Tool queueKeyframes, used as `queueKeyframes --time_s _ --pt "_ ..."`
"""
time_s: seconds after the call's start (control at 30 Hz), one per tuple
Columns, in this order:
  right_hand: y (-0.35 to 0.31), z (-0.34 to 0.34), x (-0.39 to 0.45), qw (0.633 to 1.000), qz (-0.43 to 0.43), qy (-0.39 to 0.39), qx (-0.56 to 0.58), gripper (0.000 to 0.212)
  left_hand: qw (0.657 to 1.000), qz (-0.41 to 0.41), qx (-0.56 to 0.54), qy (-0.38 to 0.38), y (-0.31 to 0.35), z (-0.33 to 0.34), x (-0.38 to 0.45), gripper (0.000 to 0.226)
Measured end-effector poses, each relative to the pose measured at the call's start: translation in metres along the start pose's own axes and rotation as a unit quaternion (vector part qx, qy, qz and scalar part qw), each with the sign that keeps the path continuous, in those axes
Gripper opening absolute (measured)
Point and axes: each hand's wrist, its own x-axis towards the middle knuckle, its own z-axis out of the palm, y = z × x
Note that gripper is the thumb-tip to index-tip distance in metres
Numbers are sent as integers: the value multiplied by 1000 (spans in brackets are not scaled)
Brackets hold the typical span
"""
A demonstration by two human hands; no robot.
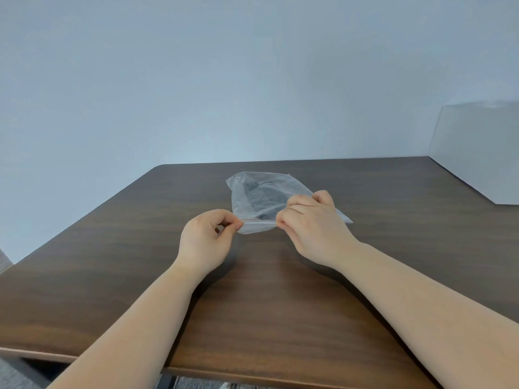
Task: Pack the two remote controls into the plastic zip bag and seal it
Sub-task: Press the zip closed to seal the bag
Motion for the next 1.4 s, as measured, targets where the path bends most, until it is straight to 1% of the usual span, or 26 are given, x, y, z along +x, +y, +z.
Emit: queueKeyframes --time_s 0.1,0.2,0.3,0.5,0.6,0.73,0.9,1.0,1.1,1.2,1.23,1.27,1.3,1.33,1.37,1.4 --pt "7 -1 -5 1000 2 -3 -17 12 1000 -18 5 -2 -2 -4 0 13" --pt "13 -3 -9 999 2 -11 -42 17 999 -34 8 -3 -3 -6 0 12" --pt "17 -6 -12 998 6 -25 -62 15 999 -43 9 -4 -3 -8 -1 12" --pt "29 -7 -19 996 29 -35 -71 15 998 -63 3 -2 -8 -10 2 15" --pt "35 -11 -22 995 59 -52 -58 17 998 -68 12 -2 -10 -10 2 16" --pt "49 -19 -26 986 116 -113 -40 27 997 -72 11 1 -15 -14 4 17" --pt "60 -24 -31 979 155 -132 1 24 997 -76 8 -4 -16 -12 4 16" --pt "74 -24 -37 968 208 -141 9 25 995 -95 -6 8 -22 -19 6 15" --pt "84 -21 -41 956 254 -143 21 25 995 -95 5 -23 -28 -23 7 15" --pt "76 -18 -37 959 240 -152 27 22 994 -78 18 -75 -27 -22 6 15" --pt "74 -19 -36 957 239 -157 37 22 992 -78 4 -101 -25 -23 5 14" --pt "73 -19 -36 954 245 -164 51 22 988 -87 -30 -127 -22 -24 4 19" --pt "74 -19 -37 950 256 -166 66 21 982 -105 -76 -140 -17 -24 3 31" --pt "75 -18 -37 944 272 -163 84 20 976 -128 -118 -132 -13 -25 3 44" --pt "76 -17 -38 937 293 -155 106 20 974 -151 -138 -103 -8 -24 5 54" --pt "76 -16 -38 927 319 -145 132 19 975 -167 -133 -65 -5 -23 10 62"
